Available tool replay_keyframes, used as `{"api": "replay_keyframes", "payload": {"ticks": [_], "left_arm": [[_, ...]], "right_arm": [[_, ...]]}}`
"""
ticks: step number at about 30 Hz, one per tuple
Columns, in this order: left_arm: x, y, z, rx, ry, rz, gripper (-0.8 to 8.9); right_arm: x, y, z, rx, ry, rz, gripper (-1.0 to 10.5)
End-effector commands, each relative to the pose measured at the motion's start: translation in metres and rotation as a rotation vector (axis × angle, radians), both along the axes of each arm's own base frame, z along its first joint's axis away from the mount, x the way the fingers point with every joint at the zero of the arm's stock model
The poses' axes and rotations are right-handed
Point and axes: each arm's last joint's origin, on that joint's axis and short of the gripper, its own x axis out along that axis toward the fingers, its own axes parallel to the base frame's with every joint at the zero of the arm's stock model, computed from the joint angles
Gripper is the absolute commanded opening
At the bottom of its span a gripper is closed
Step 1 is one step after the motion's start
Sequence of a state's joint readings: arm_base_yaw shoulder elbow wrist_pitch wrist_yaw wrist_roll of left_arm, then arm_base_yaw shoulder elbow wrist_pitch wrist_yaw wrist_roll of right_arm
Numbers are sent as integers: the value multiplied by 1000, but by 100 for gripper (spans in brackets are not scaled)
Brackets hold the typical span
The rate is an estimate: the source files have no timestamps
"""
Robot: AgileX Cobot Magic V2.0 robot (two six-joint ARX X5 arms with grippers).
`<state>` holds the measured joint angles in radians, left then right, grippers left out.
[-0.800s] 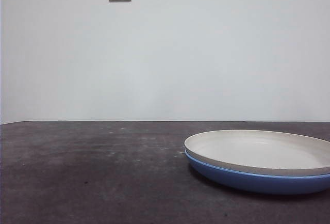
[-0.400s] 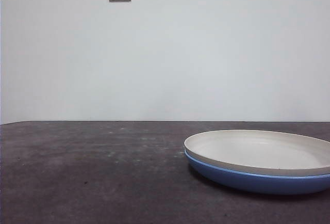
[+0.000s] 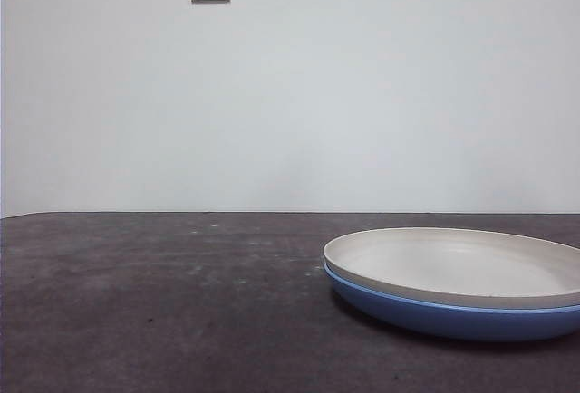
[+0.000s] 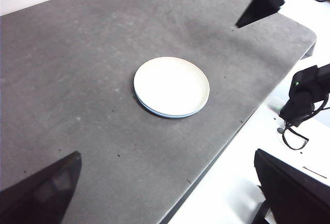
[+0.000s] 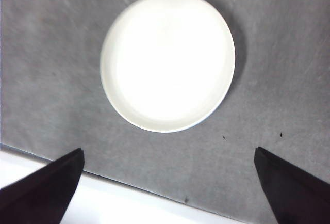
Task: Pick up the white plate, put it on the blue plate, put it on desk
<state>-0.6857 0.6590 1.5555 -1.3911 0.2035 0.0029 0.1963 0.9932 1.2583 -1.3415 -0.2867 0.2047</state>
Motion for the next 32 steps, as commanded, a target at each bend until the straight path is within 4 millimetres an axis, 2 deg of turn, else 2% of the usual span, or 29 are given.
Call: {"api": "replay_keyframes", "payload": {"ticks": [1,11,20,26,32], "left_arm": [[-4,4,2,-7,-23,-14,658],[-12,11,1,-26,-46,-50,658],[-14,13,1,-26,-58,-72,658],[-14,13,1,-25,-59,-72,658],[-14,13,1,-26,-59,-72,658]], "right_arm": [[9,2,-6,-42,94,46,593],[67,14,-40,-76,226,79,593],[109,18,-74,-89,295,81,592],[132,8,-104,-88,360,56,542],[141,0,-137,6,391,66,542]]}}
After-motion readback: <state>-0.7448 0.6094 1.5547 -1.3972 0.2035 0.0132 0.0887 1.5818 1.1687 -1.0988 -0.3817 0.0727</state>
